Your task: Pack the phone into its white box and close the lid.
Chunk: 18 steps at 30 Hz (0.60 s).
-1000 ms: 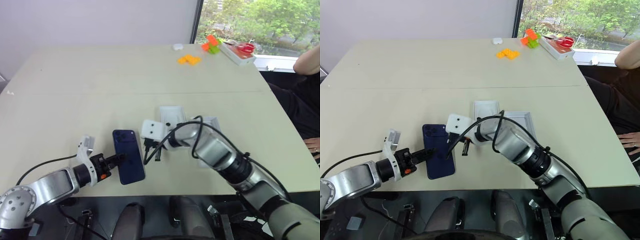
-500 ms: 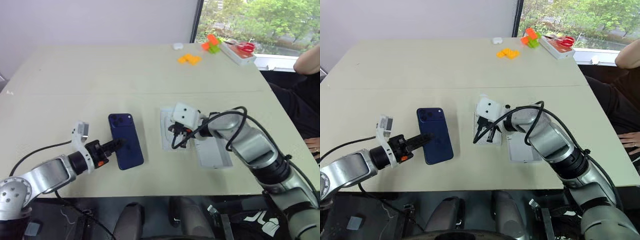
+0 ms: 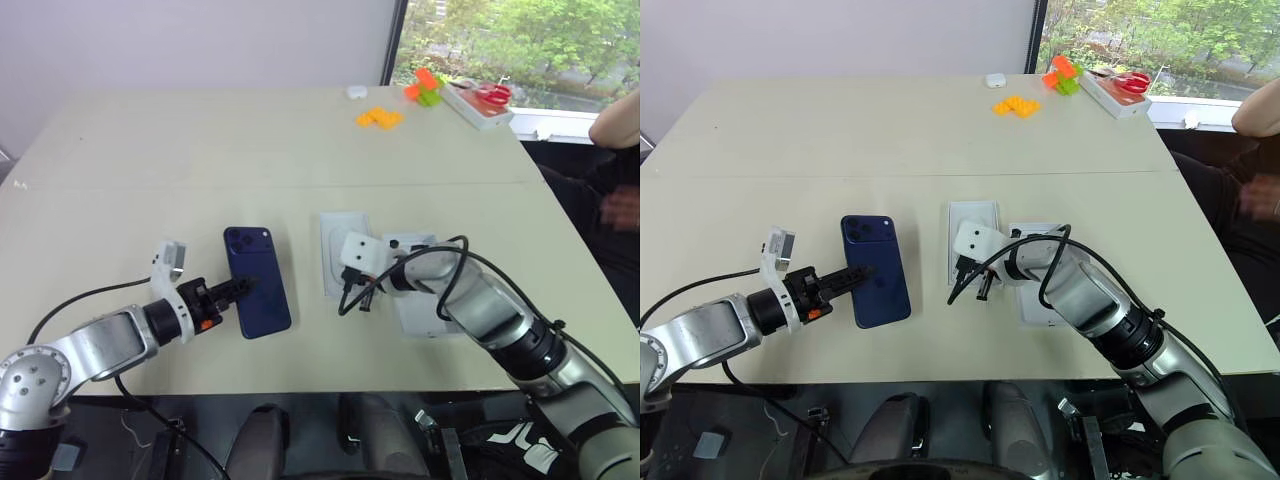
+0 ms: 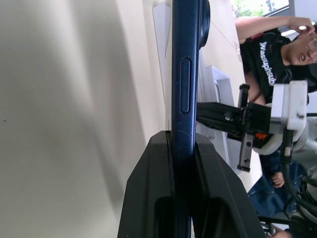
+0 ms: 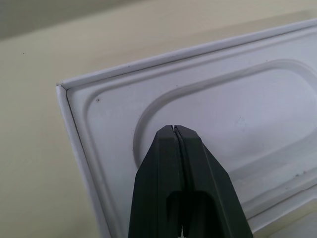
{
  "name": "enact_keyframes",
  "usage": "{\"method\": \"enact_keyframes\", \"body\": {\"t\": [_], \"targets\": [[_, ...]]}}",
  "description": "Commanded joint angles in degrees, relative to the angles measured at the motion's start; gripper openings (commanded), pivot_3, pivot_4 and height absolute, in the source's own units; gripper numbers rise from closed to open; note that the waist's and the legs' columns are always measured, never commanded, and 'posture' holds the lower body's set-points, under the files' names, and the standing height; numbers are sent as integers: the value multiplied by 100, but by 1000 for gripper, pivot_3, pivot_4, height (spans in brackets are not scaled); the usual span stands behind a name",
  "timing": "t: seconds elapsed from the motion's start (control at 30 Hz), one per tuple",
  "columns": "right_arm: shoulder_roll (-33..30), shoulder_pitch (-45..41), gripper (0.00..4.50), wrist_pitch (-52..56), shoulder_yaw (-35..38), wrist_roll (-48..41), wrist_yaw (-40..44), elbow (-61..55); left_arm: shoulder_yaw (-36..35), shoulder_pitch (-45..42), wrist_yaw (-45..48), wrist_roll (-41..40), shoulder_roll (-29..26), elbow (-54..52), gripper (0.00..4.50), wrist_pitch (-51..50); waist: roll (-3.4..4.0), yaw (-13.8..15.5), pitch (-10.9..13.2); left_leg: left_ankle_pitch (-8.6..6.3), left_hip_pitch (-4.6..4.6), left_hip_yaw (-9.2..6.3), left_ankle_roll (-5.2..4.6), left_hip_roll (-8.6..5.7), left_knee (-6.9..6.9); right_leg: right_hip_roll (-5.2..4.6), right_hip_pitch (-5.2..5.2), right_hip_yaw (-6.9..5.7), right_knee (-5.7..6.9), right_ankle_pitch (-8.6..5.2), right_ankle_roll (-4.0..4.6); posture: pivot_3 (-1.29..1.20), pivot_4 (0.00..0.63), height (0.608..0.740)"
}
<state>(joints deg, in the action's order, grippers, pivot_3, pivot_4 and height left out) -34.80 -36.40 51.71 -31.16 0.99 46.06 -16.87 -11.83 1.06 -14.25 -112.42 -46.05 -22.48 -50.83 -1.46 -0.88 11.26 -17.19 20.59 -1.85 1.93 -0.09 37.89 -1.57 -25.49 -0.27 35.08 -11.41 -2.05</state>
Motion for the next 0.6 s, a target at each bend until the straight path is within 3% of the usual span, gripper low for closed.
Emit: {"method": "enact_keyframes", "body": {"t": [0.03,0.3,0.6], "targets": [[-20,52,0,182,-121,-31,112,-436,-97,3,33,-57,-31,-171,26,95,0,3,0,0,0,-1,0,0,0,0,0,0,0,0,0,0,150,740],[245,85,0,1146,-192,-356,60,-1087,-191,-16,112,-57,-80,-124,26,80,-1,4,2,-1,-1,-1,1,2,0,-1,0,-1,0,-1,-1,0,150,740],[226,32,0,1414,-26,-719,-5,-1362,-124,-214,176,-58,-192,-75,26,6,0,0,4,-1,1,-1,1,2,-1,-1,-2,-1,-1,-1,-2,0,150,740]]}}
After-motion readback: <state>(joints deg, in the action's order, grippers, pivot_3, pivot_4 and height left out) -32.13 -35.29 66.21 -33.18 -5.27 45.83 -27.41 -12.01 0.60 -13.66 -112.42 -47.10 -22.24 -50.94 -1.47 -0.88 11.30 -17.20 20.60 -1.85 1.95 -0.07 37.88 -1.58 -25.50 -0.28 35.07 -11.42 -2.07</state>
